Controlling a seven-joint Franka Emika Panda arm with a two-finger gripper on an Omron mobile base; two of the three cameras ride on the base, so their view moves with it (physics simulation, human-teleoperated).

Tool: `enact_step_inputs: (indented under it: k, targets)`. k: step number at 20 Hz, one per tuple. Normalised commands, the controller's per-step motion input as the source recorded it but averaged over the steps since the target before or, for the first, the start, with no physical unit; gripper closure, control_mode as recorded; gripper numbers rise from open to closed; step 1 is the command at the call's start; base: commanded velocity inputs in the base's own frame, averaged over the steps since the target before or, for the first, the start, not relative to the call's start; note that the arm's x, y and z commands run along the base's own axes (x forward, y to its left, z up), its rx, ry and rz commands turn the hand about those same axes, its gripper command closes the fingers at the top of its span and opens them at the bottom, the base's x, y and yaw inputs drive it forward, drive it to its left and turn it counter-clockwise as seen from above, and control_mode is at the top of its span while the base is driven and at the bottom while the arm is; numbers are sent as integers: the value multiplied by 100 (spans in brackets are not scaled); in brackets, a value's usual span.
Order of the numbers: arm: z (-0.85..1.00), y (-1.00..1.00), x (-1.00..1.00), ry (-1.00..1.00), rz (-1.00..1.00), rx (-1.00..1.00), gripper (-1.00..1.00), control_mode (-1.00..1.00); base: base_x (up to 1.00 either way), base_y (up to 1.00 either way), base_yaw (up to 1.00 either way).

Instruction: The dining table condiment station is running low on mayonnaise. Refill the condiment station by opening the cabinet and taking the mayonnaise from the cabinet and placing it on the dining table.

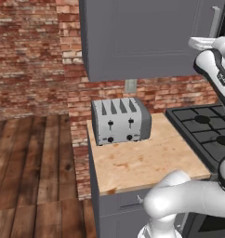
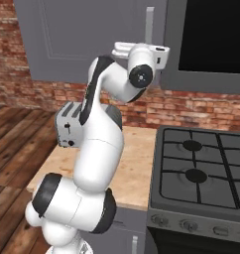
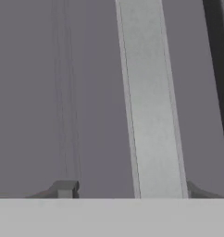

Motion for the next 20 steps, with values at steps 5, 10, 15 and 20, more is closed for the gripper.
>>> enact_step_inputs:
  k: [5,10,15,20]
  targets:
    - [-13,29,17,6,17,0,100,-100,0,0,0]
    - [-3,32,-15,0,21,0,100,-100,0,0,0]
    - [0,38,-70,-6,22,0,100,-100,0,0,0]
    - [0,48,-96,-7,19,-1,100,-100,0,0,0]
